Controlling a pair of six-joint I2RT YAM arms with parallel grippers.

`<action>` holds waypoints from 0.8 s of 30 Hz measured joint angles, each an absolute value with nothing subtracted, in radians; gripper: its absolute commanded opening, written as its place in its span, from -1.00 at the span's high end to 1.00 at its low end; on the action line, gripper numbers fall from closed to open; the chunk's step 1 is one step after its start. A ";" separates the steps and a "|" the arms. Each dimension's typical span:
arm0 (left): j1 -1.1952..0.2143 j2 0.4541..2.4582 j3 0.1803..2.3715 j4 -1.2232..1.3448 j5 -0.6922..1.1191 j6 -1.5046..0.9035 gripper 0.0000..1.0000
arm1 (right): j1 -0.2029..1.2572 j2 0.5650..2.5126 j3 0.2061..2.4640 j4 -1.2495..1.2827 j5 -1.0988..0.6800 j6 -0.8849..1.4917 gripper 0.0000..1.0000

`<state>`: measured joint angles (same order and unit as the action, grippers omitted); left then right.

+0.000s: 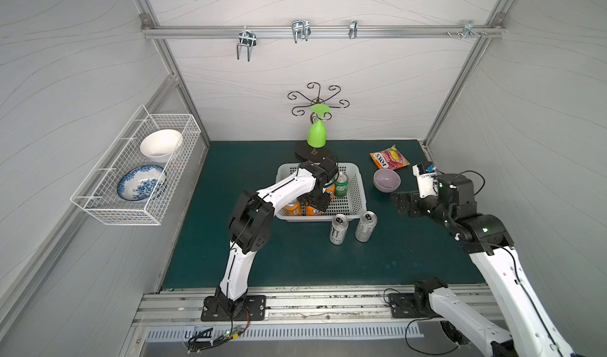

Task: Take out the drinks from the basket
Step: Pick up the drink from the basket.

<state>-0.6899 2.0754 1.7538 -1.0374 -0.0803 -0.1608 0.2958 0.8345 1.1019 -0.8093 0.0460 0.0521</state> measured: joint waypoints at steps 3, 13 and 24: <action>-0.690 2.075 1.754 -1.038 -0.080 -0.161 -0.30 | 0.296 0.834 1.102 -0.809 0.046 0.052 -0.98; -0.690 2.072 1.756 -1.044 -0.080 -0.160 -0.14 | 0.296 0.834 1.102 -0.809 0.046 0.052 -0.98; -0.690 2.017 1.803 -1.119 -0.060 -0.138 -0.10 | 0.296 0.835 1.102 -0.809 0.046 0.052 -0.98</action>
<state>-0.6899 2.0174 1.8027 -1.1187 -0.0597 -0.1379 0.2958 0.8349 1.1015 -0.8093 0.0456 0.0517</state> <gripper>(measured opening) 0.708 0.991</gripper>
